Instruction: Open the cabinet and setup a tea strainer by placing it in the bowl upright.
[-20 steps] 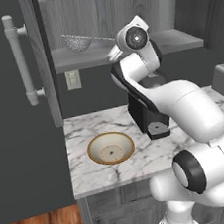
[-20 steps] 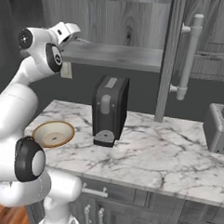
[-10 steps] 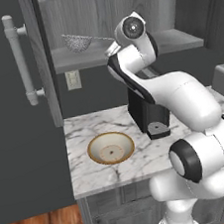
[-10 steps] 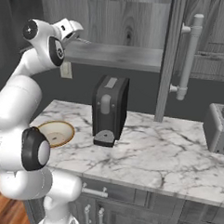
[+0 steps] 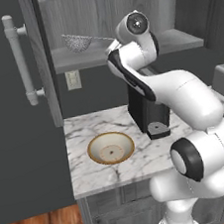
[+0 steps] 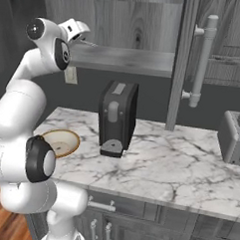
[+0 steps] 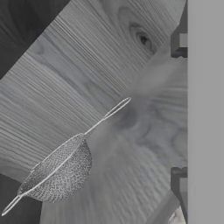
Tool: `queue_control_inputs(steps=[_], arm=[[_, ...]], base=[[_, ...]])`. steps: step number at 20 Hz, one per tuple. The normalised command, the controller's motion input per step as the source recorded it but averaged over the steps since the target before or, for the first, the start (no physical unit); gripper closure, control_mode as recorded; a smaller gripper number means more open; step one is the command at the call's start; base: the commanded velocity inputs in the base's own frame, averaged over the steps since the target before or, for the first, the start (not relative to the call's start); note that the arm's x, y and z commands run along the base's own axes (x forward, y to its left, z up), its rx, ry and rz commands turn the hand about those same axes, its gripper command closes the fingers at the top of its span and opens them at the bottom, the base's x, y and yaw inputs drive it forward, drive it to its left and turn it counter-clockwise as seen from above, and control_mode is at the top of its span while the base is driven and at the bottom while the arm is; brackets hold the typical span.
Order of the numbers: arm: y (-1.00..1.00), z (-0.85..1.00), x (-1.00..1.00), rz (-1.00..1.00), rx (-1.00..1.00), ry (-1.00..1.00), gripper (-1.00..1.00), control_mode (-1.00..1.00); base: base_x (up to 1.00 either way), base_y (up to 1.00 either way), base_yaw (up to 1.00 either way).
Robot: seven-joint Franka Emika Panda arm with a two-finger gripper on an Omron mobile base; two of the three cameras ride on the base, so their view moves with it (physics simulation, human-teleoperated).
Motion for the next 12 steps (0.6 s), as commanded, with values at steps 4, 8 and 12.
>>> queue_control_inputs(steps=[4,8,12], arm=[[0.0,0.0,0.08,0.05,0.02,0.04,-1.0,-1.0],[0.0,0.0,0.17,0.06,0.0,0.03,-1.0,-1.0],[0.0,0.01,0.19,0.04,0.0,0.07,-1.0,-1.0]], base=[[0.0,0.0,0.0],[0.0,0.0,0.0],[0.0,0.0,0.0]])
